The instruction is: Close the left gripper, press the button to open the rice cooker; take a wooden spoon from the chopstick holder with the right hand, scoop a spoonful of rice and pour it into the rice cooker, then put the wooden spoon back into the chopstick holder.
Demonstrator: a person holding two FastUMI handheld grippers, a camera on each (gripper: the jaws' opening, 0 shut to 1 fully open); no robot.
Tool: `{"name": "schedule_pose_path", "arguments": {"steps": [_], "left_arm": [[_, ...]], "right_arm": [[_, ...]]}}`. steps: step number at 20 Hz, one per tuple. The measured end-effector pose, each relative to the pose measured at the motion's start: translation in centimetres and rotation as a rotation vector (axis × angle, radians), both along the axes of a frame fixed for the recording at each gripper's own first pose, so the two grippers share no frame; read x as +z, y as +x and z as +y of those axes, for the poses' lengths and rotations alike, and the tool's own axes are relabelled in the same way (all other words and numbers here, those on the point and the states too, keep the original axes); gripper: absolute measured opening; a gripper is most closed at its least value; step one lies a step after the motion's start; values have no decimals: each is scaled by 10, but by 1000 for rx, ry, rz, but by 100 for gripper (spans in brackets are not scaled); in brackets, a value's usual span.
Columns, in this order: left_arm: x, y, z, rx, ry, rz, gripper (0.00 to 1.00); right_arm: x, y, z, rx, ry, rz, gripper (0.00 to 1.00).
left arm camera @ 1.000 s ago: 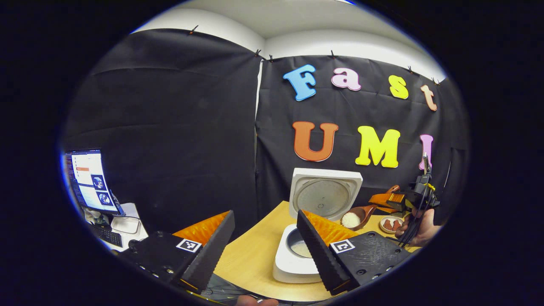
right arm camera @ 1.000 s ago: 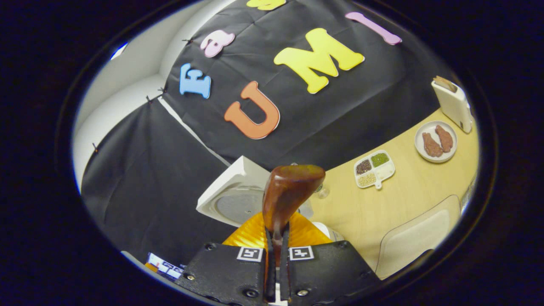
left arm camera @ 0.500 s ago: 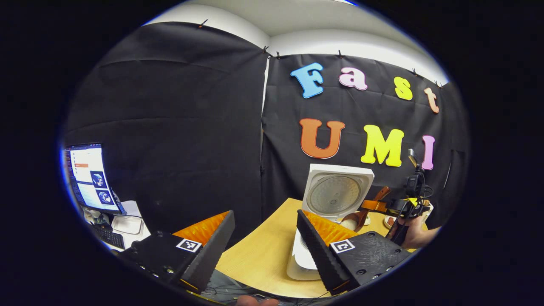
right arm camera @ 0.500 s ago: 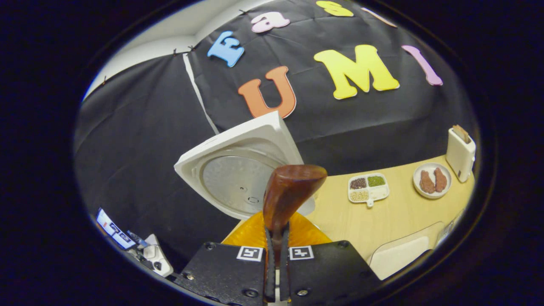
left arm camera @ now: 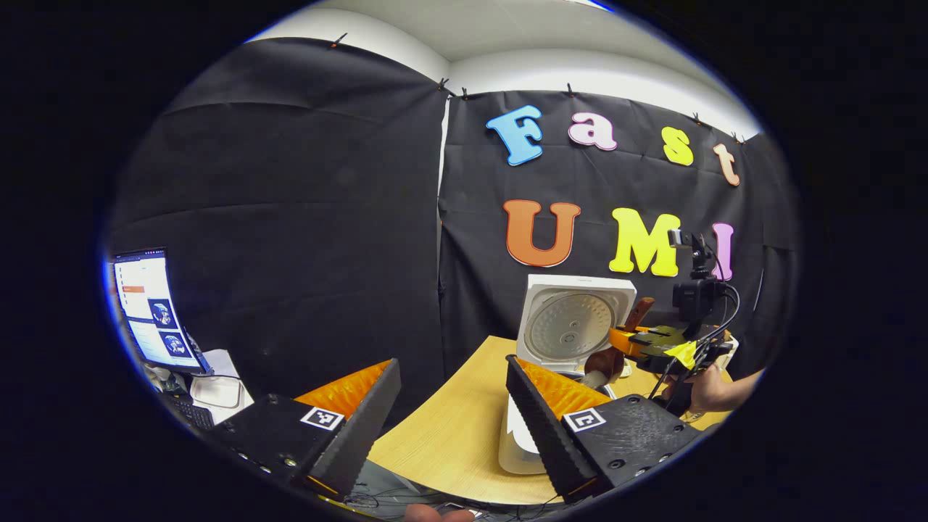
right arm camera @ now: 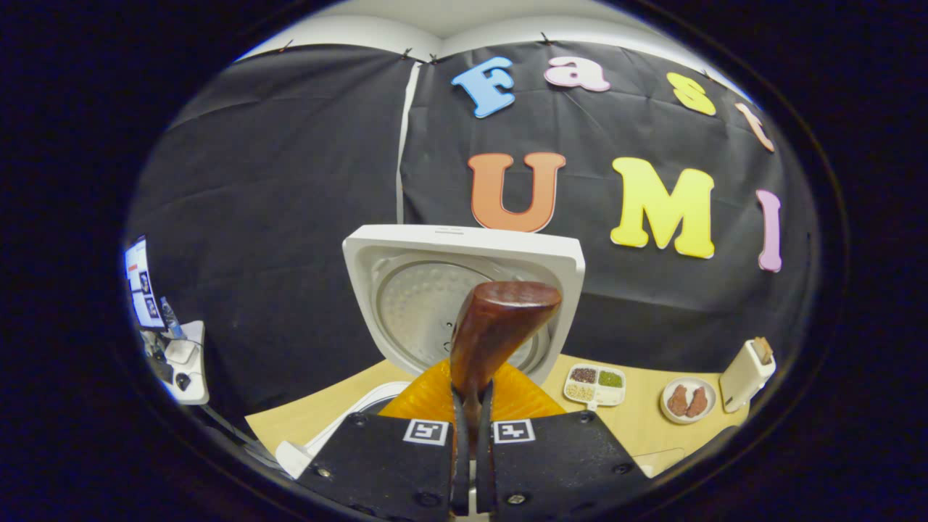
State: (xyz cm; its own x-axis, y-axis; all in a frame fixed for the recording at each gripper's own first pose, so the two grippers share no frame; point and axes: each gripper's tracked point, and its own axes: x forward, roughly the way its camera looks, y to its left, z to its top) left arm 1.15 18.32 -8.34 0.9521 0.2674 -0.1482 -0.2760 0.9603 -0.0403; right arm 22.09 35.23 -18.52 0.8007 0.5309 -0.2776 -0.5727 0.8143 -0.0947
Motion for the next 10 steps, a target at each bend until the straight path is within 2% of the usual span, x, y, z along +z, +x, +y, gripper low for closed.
{"name": "schedule_pose_path", "arguments": {"steps": [4,10], "left_arm": [[1,-3,-1,-15,7,-9,95],[2,-7,-1,-23,12,-19,94]], "right_arm": [[9,-12,9,34,-99,-119,9],[13,-18,16,50,-168,-184,9]]}}
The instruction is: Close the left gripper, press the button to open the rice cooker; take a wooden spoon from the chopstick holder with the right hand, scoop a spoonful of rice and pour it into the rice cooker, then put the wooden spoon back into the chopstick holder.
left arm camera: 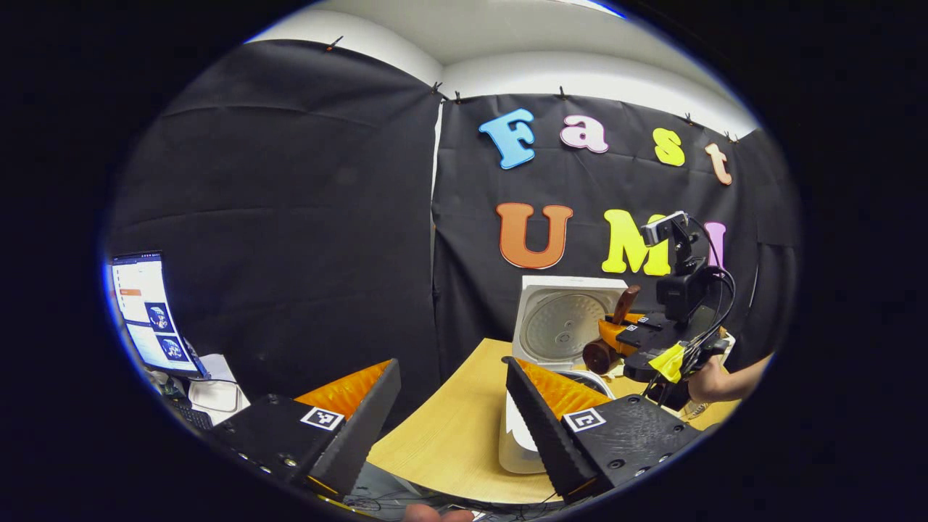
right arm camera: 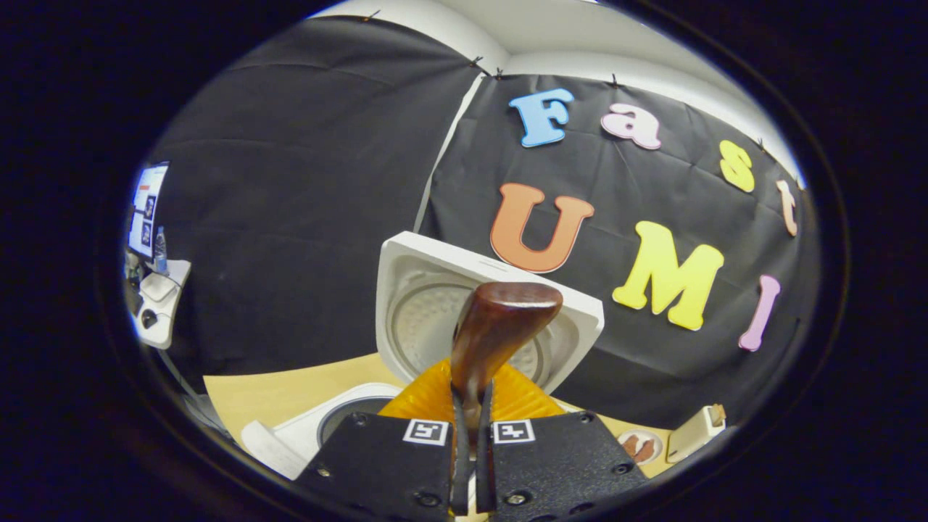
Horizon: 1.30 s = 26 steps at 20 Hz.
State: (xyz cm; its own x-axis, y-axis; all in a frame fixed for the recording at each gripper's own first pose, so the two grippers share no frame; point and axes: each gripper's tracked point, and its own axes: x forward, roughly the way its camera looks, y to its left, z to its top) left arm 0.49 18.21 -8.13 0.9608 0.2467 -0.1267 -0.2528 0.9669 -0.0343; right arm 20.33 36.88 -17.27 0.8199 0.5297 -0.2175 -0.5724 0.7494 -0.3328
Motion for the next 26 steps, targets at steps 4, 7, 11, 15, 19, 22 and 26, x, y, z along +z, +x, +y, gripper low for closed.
{"name": "schedule_pose_path", "arguments": {"steps": [4,7,11,15,19,22,26], "left_arm": [[0,-3,-5,-24,2,-4,94],[-2,2,-7,-43,5,-2,94],[4,12,-29,-81,-4,-12,94],[10,20,-58,-104,9,-16,94],[18,30,-95,-124,4,-23,95],[20,40,-123,-123,7,-29,94],[22,53,-164,-140,-8,-32,95]], "right_arm": [[9,-1,-1,24,41,32,5],[22,-1,-6,22,127,99,9],[44,-2,-32,-18,319,232,9],[66,-5,-89,-75,506,358,9],[74,5,-187,-178,608,382,9],[69,11,-277,-270,616,356,9],[37,23,-404,-433,555,332,9]]}}
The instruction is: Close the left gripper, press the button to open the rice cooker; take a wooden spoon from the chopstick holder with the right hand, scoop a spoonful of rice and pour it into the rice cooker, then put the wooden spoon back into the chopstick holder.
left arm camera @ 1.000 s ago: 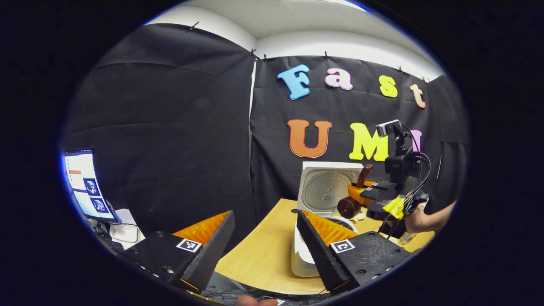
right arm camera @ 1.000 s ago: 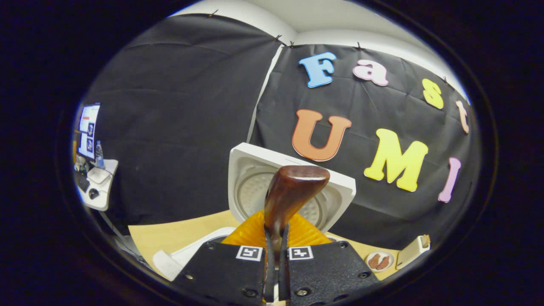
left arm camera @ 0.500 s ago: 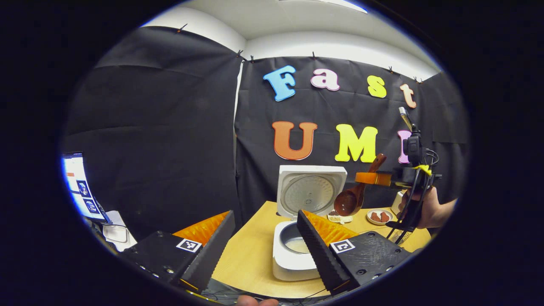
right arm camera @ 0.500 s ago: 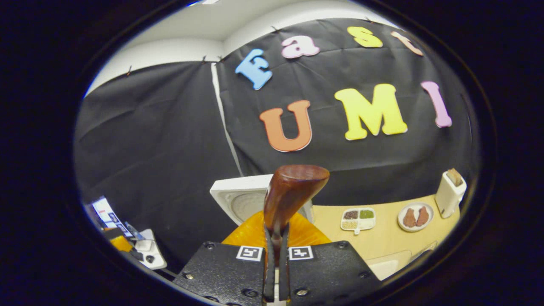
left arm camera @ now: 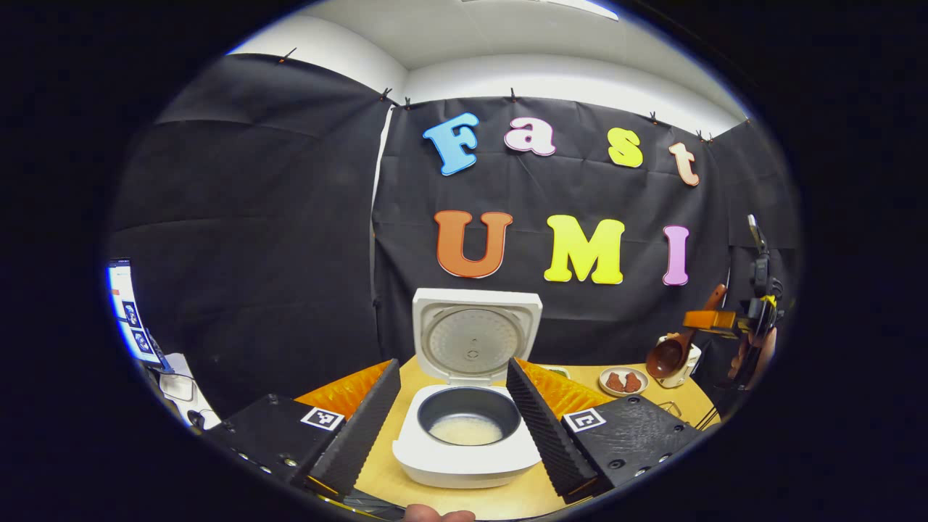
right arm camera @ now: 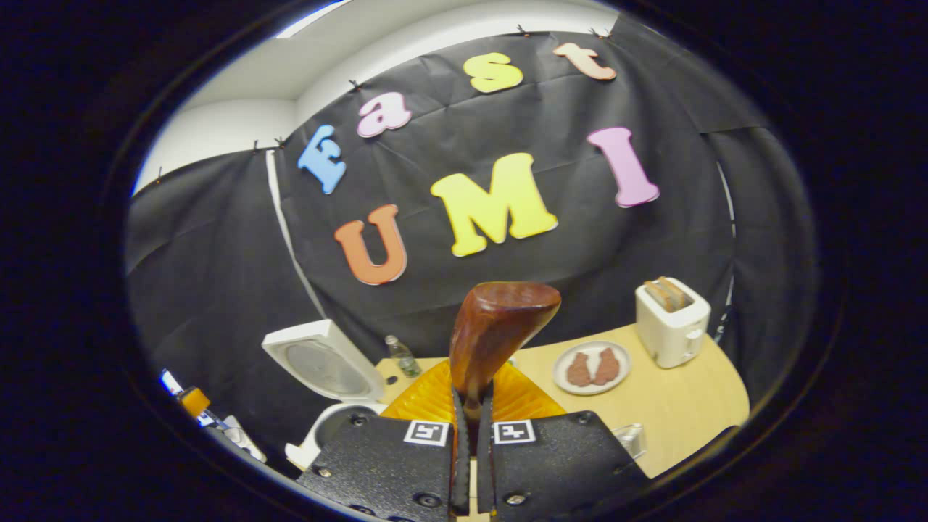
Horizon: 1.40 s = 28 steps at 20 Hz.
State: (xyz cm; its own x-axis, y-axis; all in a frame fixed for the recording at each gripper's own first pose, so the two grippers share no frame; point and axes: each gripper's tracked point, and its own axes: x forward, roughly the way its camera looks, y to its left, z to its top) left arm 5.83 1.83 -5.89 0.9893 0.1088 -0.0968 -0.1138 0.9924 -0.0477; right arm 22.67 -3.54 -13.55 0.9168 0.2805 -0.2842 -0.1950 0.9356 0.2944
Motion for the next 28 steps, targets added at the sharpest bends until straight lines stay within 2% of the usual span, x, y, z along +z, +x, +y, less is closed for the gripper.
{"name": "schedule_pose_path", "arguments": {"steps": [4,7,11,15,22,24,26,28], "left_arm": [[1,10,-28,8,5,5,94],[0,13,-47,14,-2,25,95],[4,13,-61,15,32,57,95],[8,6,-57,44,19,68,95],[9,4,-47,69,14,95,95],[12,8,-49,60,14,88,95],[14,13,-51,46,15,81,95],[15,18,-59,18,11,81,95]], "right_arm": [[-68,11,-90,-113,-54,92,9],[-120,17,-114,-146,-41,170,9],[-171,28,-117,-156,-26,240,9],[-209,32,-116,-156,-44,275,10],[-235,32,-107,-149,-54,276,14],[-237,31,-108,-151,-40,287,18],[-225,31,-107,-149,-37,248,23],[-214,32,-116,-174,-63,220,48]]}}
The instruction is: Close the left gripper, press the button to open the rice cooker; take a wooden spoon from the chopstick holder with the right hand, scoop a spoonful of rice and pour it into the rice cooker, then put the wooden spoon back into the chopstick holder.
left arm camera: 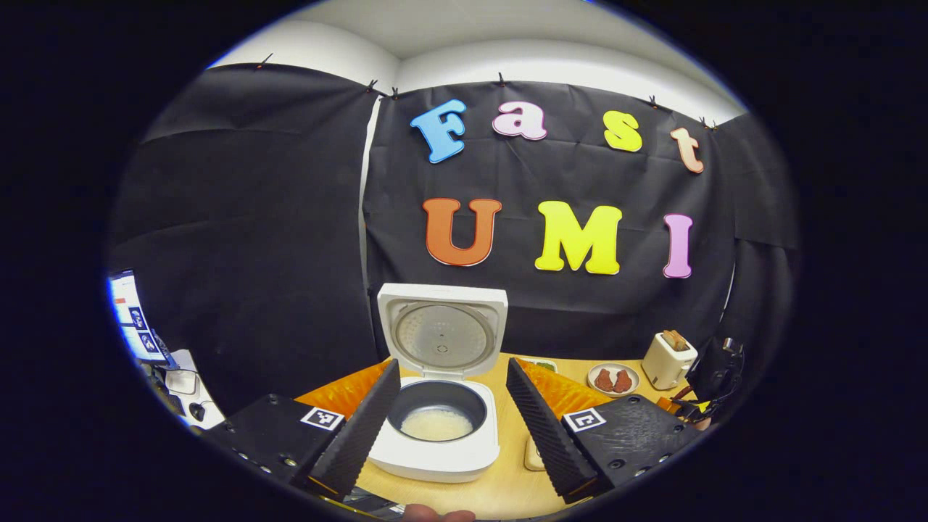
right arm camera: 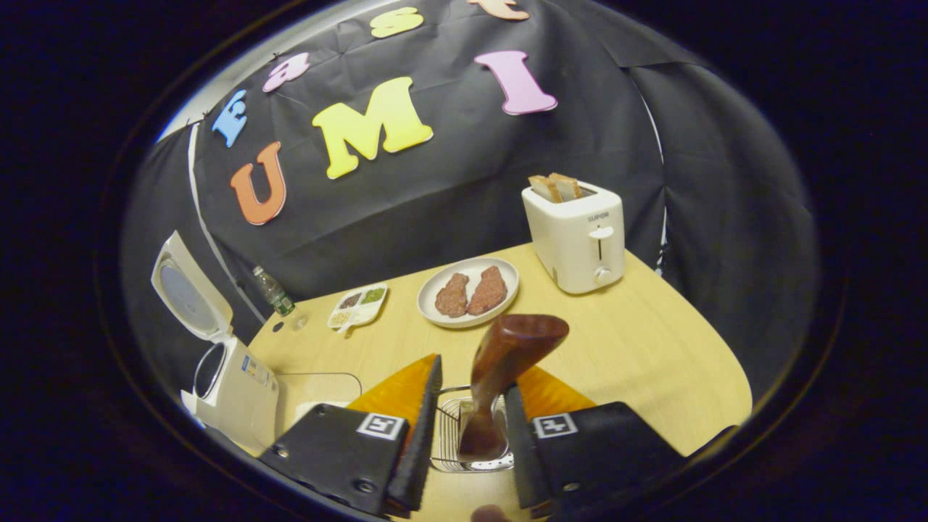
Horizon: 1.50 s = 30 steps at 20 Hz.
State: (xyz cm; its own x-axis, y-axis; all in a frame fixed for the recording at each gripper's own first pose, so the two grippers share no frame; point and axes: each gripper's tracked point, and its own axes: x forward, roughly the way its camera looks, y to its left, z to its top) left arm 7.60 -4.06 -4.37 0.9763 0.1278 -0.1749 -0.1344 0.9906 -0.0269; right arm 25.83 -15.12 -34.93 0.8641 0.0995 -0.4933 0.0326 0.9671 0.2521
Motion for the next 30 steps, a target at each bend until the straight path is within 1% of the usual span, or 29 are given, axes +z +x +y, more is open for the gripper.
{"name": "schedule_pose_path", "arguments": {"steps": [1,2,3,5,6,8,9,10,11,12,13,15,16,17,18,19,20,21,22,23,24,25,27,28,30], "left_arm": [[0,2,-3,-13,3,1,95],[3,6,-6,-25,4,-5,95],[8,9,-10,-37,7,-15,95],[16,16,-14,-65,21,-21,95],[20,20,-15,-71,30,-26,95],[35,31,-16,-80,26,-45,95],[44,40,-16,-87,19,-55,95],[50,49,-18,-101,21,-59,95],[59,59,-18,-114,42,-78,95],[68,72,-14,-120,68,-95,94],[75,85,-9,-119,85,-104,94],[87,109,1,-107,106,-131,94],[91,124,8,-97,116,-139,95],[94,140,15,-84,120,-143,87],[94,155,22,-68,121,-144,89],[93,170,31,-51,121,-137,97],[88,184,39,-37,118,-125,100],[80,198,48,-20,119,-102,97],[71,209,53,-11,126,-73,97],[58,222,59,-12,136,-32,97],[43,230,61,-25,132,22,97],[34,239,65,-23,114,63,97],[24,256,73,-18,77,103,97],[16,262,75,-20,61,127,97],[-1,269,80,-24,44,183,97]], "right_arm": [[8,-1,-4,-10,-12,-15,72],[20,-2,-9,-23,-22,-33,77],[30,-3,-16,-36,-38,-53,81],[60,-4,-27,-55,-62,-111,91],[79,-4,-32,-64,-77,-148,88],[117,-6,-42,-84,-118,-225,94],[139,-8,-41,-80,-133,-262,95],[155,-12,-40,-75,-141,-290,92],[172,-16,-35,-67,-145,-315,98],[188,-22,-28,-61,-141,-338,94],[200,-28,-21,-51,-127,-354,100],[216,-41,-10,-33,-118,-375,100],[221,-47,-7,-25,-122,-382,96],[226,-54,-5,-22,-125,-388,96],[229,-61,-1,-16,-130,-389,100],[227,-68,-4,-23,-141,-376,96],[226,-76,-2,-19,-145,-367,100],[226,-81,-2,-24,-146,-362,96],[225,-87,-4,-29,-152,-357,96],[219,-94,-7,-36,-163,-341,100],[216,-102,-10,-43,-173,-328,100],[215,-109,-14,-56,-189,-317,96],[211,-123,-27,-86,-223,-303,96],[209,-129,-30,-94,-231,-291,100],[204,-137,-33,-106,-233,-266,100]]}}
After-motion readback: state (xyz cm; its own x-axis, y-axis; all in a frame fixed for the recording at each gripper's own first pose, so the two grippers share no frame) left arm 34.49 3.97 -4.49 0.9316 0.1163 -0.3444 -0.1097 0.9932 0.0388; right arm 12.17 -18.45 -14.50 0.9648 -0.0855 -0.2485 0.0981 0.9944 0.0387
